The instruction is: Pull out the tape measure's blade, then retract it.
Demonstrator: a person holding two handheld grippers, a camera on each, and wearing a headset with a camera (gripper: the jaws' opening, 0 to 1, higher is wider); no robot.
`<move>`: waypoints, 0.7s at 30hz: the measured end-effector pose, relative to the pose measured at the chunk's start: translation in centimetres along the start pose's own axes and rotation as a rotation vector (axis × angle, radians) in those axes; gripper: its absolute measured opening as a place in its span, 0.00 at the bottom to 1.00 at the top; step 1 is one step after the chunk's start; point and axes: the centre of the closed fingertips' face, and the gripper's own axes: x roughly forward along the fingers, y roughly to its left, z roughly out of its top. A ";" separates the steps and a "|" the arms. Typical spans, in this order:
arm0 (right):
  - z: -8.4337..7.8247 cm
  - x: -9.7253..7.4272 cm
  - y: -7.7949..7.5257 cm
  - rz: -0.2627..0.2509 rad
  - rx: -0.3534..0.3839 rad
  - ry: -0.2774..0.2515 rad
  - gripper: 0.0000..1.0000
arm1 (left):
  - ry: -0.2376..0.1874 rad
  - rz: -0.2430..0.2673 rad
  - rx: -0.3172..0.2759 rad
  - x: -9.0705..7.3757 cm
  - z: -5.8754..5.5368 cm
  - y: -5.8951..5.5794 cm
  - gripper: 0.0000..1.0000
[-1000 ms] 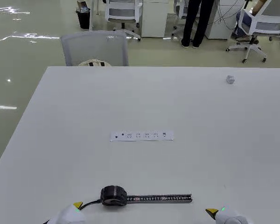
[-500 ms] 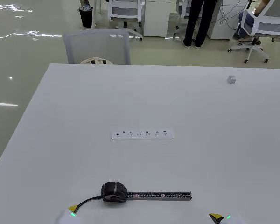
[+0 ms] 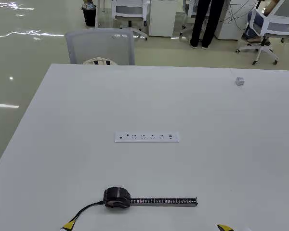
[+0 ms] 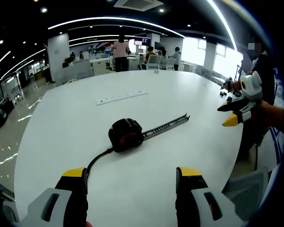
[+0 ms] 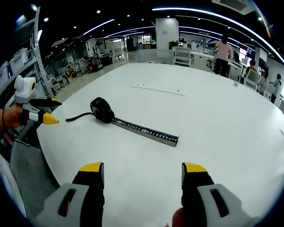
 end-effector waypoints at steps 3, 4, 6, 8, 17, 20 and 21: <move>-0.1 -0.5 0.3 -0.005 0.010 -0.001 0.69 | -0.001 0.011 -0.015 -0.4 -0.1 -0.1 0.74; -0.2 -0.6 0.3 -0.008 0.011 0.003 0.69 | -0.005 0.011 -0.024 -0.5 0.0 -0.1 0.74; -0.4 -0.9 0.5 -0.010 0.015 0.006 0.70 | -0.005 0.014 -0.028 -0.8 0.0 -0.3 0.74; -0.5 -1.4 0.7 -0.013 0.018 0.005 0.70 | -0.004 0.021 -0.030 -1.0 0.0 -0.5 0.74; -0.9 -2.9 1.5 -0.026 0.039 0.004 0.74 | 0.002 0.042 -0.043 -2.2 -0.1 -1.2 0.76; -0.9 -3.5 1.7 -0.030 0.047 0.000 0.75 | 0.005 0.042 -0.047 -2.6 -0.3 -1.6 0.76; -0.9 -3.6 1.7 -0.031 0.048 -0.001 0.76 | 0.002 0.042 -0.048 -2.7 -0.2 -1.6 0.76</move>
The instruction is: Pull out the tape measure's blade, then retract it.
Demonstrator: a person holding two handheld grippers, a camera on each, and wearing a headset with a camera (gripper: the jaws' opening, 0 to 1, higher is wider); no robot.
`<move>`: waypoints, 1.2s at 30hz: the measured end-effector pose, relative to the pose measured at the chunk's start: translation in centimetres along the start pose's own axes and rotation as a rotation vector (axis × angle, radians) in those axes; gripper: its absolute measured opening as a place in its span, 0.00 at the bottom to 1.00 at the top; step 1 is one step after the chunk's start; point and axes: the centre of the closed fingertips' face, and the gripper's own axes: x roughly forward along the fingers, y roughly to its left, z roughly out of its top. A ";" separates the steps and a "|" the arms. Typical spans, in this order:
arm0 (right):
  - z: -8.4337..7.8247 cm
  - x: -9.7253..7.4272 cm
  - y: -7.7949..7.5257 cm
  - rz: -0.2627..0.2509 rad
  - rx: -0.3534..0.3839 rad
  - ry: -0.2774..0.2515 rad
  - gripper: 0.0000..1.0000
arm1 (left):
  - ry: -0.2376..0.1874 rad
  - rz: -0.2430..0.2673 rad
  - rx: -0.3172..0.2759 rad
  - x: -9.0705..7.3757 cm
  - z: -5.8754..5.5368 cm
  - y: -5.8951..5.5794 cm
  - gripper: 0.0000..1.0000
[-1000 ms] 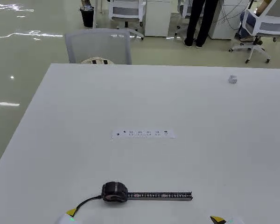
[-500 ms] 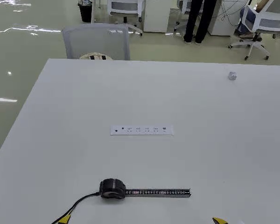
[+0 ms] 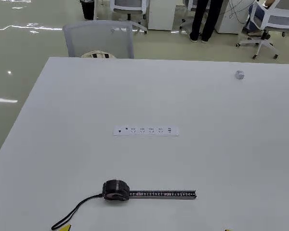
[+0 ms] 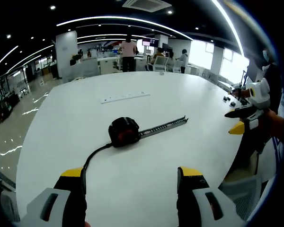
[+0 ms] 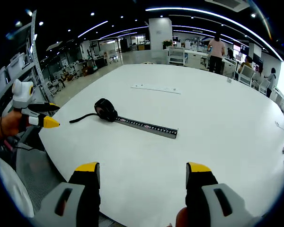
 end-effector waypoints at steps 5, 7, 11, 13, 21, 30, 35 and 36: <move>0.2 -0.9 0.0 -0.011 0.008 -0.010 0.77 | 0.001 0.005 -0.011 -0.8 -0.2 -0.4 0.78; 0.2 -1.2 0.0 -0.016 0.005 -0.008 0.78 | -0.001 0.006 -0.018 -1.1 -0.2 -0.5 0.79; 0.2 -1.7 0.1 -0.021 0.003 -0.010 0.80 | 0.000 0.011 -0.032 -1.8 -0.3 -0.4 0.81; 0.2 -2.0 0.3 -0.019 0.005 -0.012 0.81 | 0.001 0.012 -0.037 -2.0 -0.4 -0.4 0.82; -0.3 -2.7 0.8 -0.016 -0.002 0.001 0.85 | 0.002 0.020 -0.045 -3.1 -0.7 -0.7 0.85; -0.7 -3.2 0.7 -0.024 0.001 0.008 0.88 | 0.009 0.023 -0.063 -3.5 -1.3 -1.3 0.92; -0.7 -3.3 0.7 -0.025 0.001 0.011 0.89 | 0.014 0.022 -0.074 -3.7 -1.4 -1.5 0.93; -0.7 -3.3 0.8 -0.024 0.000 0.011 0.89 | 0.013 0.022 -0.078 -3.7 -1.5 -1.5 0.93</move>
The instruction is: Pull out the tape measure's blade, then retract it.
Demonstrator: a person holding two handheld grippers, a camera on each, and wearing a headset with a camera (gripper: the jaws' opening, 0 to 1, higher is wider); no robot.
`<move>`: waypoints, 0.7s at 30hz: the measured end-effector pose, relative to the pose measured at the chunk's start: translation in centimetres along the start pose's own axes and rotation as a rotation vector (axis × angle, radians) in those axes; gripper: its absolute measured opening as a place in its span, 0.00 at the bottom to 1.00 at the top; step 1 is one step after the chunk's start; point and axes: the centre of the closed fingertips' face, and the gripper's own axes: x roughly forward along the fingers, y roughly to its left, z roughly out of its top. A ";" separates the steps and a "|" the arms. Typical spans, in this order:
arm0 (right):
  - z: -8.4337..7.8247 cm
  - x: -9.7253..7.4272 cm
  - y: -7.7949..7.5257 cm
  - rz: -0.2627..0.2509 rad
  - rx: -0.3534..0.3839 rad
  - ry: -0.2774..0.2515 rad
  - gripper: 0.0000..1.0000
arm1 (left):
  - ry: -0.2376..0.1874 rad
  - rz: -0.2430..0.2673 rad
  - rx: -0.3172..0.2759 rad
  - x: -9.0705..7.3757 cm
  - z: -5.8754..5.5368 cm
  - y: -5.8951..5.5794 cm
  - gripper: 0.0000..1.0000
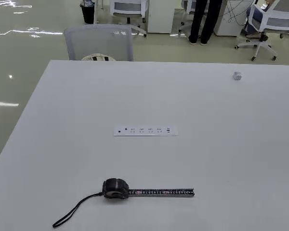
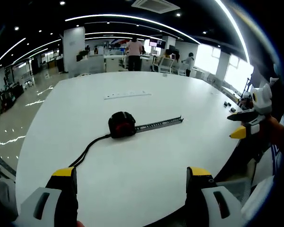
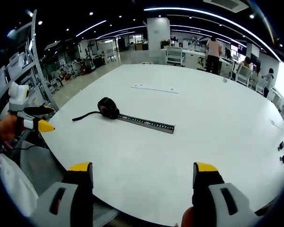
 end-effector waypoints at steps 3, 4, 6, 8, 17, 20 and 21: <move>-0.2 0.1 0.0 0.001 0.000 0.005 0.91 | 0.003 0.006 -0.002 -0.1 0.0 0.1 0.95; -0.2 0.1 0.0 0.001 0.000 0.007 0.91 | 0.002 0.011 -0.003 -0.1 0.0 0.2 0.96; -0.2 0.1 0.0 0.002 0.003 0.006 0.92 | 0.002 0.011 -0.006 -0.2 0.0 0.2 0.96; -0.2 0.1 0.0 0.003 0.005 0.007 0.91 | 0.003 0.014 -0.006 -0.2 0.0 0.3 0.96; -0.3 0.4 -0.5 0.001 0.003 0.023 0.91 | 0.012 0.016 -0.019 0.2 0.0 0.3 0.97; -0.3 0.7 -0.6 0.004 0.006 0.026 0.91 | 0.015 0.017 -0.019 0.5 0.0 0.4 0.97; -0.3 0.8 -0.6 0.002 0.003 0.029 0.91 | 0.015 0.017 -0.019 0.6 0.1 0.4 0.97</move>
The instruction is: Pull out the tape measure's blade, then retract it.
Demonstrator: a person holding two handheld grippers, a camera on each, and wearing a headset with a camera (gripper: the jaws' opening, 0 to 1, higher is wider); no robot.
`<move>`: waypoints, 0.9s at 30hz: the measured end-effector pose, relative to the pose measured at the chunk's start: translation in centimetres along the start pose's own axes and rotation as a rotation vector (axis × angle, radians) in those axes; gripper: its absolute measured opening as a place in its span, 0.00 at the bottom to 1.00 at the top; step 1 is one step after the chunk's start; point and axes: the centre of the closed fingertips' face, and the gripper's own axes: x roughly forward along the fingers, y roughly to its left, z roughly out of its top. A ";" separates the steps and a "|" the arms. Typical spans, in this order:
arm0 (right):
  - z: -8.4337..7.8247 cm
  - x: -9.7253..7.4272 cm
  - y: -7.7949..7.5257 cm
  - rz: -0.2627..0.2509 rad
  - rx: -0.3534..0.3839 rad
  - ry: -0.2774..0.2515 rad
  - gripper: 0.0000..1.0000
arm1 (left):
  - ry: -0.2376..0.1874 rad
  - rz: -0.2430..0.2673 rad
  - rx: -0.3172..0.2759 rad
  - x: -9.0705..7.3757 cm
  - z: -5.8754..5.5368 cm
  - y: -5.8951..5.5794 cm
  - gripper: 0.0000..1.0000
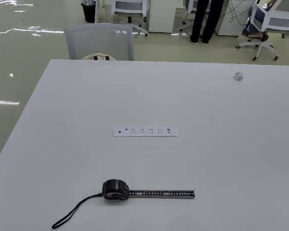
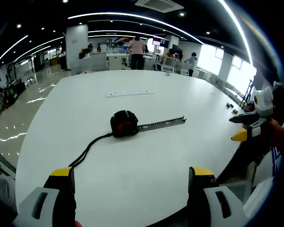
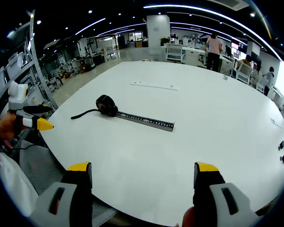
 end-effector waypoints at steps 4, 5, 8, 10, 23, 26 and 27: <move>0.1 0.6 -0.1 0.007 0.001 0.006 0.91 | 0.000 0.003 -0.003 0.4 0.3 0.1 0.97; 0.1 0.6 -0.1 0.007 0.002 0.006 0.91 | 0.000 0.004 -0.005 0.5 0.4 0.1 0.97; 0.2 1.1 -0.3 0.011 0.000 0.012 0.91 | -0.002 0.007 -0.010 1.0 0.7 0.3 0.97; 0.2 1.5 -0.4 0.012 -0.007 0.018 0.91 | 0.003 0.008 -0.010 1.4 0.9 0.3 0.97; 0.5 3.2 -1.2 0.020 -0.014 0.038 0.90 | 0.018 0.010 -0.016 3.5 1.3 0.2 0.96; 0.4 3.7 -1.3 0.024 -0.015 0.045 0.90 | 0.017 0.010 -0.014 4.1 1.6 0.2 0.95; 0.4 3.9 -1.4 0.026 -0.018 0.048 0.90 | 0.017 0.011 -0.014 4.3 1.9 0.1 0.95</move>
